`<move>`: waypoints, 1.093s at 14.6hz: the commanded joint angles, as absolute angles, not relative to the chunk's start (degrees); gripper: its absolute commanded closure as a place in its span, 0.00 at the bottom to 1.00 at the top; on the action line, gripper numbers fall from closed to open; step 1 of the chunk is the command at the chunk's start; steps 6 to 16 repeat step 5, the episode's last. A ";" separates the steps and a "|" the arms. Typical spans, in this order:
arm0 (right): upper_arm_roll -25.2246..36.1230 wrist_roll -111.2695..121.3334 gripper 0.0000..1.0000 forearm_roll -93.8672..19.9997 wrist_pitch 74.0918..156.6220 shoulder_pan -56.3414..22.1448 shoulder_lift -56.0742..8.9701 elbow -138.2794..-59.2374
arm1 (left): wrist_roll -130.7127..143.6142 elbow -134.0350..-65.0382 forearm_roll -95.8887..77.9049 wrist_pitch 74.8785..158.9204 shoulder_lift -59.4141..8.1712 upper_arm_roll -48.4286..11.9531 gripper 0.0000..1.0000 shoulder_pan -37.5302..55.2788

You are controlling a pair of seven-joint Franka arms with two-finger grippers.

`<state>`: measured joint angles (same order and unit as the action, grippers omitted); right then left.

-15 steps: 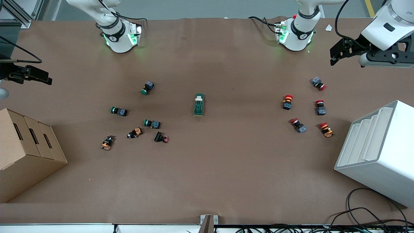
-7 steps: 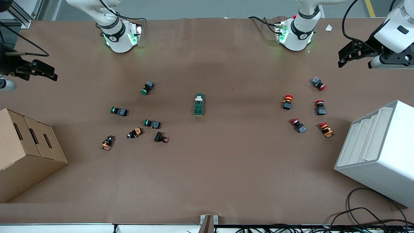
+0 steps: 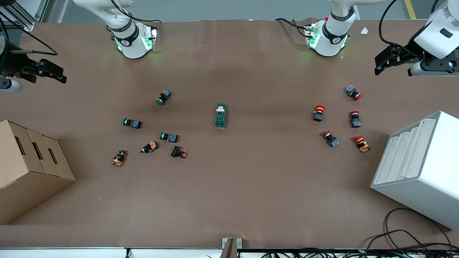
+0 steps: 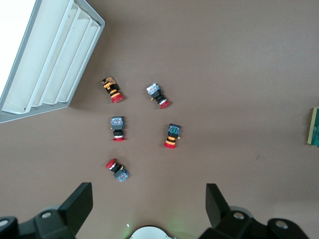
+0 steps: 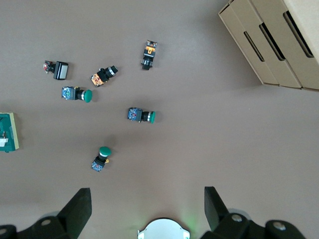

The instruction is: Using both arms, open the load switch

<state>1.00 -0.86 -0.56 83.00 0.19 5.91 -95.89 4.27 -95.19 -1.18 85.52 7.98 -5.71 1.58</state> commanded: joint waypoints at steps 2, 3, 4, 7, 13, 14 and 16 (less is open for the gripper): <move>0.88 -0.61 0.00 -0.53 84.55 0.27 7.47 -95.99 | 3.34 -93.78 -1.23 85.52 7.29 -5.71 0.00 1.58; 0.79 -0.96 0.00 -0.44 84.72 0.26 7.30 -94.67 | 3.51 -93.69 -1.14 85.52 7.29 -5.71 0.00 1.58; 0.88 -0.79 0.00 -0.61 84.55 0.44 6.86 -93.35 | 3.60 -93.69 -1.14 85.52 7.21 -5.71 0.00 1.67; 0.97 -0.88 0.00 -0.96 84.29 0.61 6.59 -92.82 | 3.69 -93.78 -1.14 85.52 7.29 -5.80 0.00 1.67; 0.97 -0.88 0.00 -0.96 84.29 0.61 6.59 -92.82 | 3.69 -93.78 -1.14 85.52 7.29 -5.80 0.00 1.67; 0.97 -0.88 0.00 -0.96 84.29 0.61 6.59 -92.82 | 3.69 -93.78 -1.14 85.52 7.29 -5.80 0.00 1.67; 0.97 -0.88 0.00 -0.96 84.29 0.61 6.59 -92.82 | 3.69 -93.78 -1.14 85.52 7.29 -5.80 0.00 1.67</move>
